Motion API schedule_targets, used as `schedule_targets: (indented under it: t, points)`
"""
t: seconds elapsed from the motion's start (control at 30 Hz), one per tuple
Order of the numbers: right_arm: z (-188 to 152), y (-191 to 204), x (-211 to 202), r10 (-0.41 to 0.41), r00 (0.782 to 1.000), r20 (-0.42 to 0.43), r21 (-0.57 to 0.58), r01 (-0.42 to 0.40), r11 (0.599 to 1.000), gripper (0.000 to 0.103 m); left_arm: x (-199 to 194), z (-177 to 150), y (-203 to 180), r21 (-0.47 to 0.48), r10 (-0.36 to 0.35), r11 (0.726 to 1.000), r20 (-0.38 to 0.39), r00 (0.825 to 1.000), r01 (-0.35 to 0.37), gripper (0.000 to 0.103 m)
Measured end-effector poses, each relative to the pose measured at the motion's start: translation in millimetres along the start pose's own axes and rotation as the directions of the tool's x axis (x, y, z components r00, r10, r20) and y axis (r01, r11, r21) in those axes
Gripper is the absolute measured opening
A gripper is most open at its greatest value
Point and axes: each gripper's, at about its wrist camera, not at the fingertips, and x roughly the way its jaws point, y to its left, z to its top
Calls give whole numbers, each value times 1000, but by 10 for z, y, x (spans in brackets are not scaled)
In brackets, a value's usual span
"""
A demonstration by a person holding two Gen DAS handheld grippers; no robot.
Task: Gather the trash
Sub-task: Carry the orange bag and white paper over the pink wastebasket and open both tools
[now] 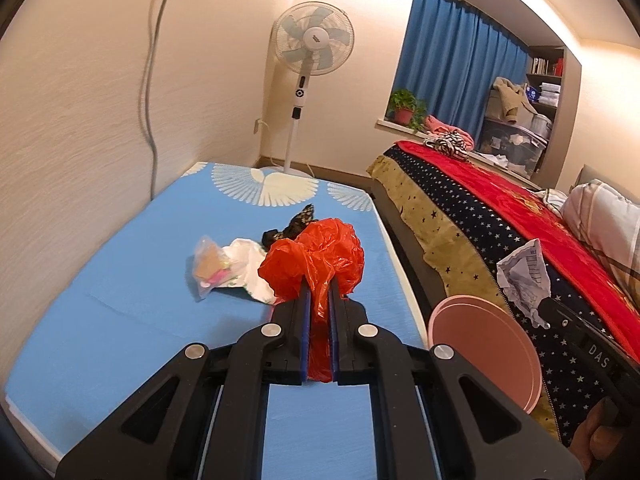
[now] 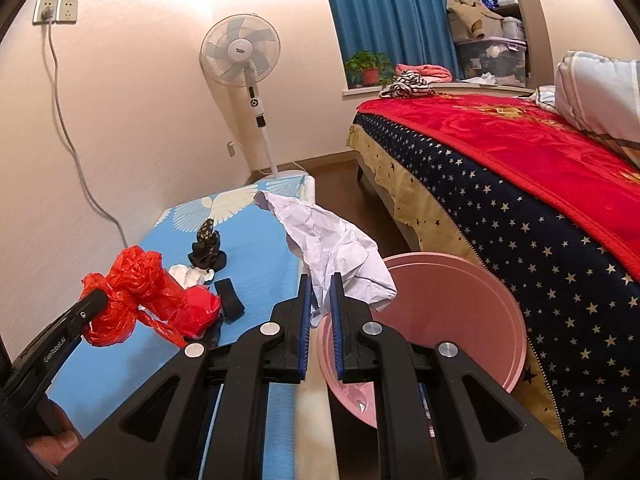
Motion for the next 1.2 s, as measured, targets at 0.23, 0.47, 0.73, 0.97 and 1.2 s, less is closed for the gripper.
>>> schedule_targets:
  t: [0.23,0.47,0.73,0.97,1.2]
  points:
    - [42,-103,-24,-33,999,18,12,33,999,10,46,14,-188,20,-30,999,3,1000,30,7]
    - [58,-219,-22,-70,997,29,27,69,997,10,112,-4,-364,35,-58,998,0,998,58,7]
    - [59,-357,28,-114,993,31,52,113,992,10,200,-8,-533,58,-93,994,-10,996,93,7]
    - [53,-456,41,-155,987,37,68,152,986,10,315,-12,-749,99,-140,985,-18,990,141,7]
    - [43,-597,82,-196,980,28,95,192,977,10,434,-36,-910,109,-174,978,-38,984,177,7]
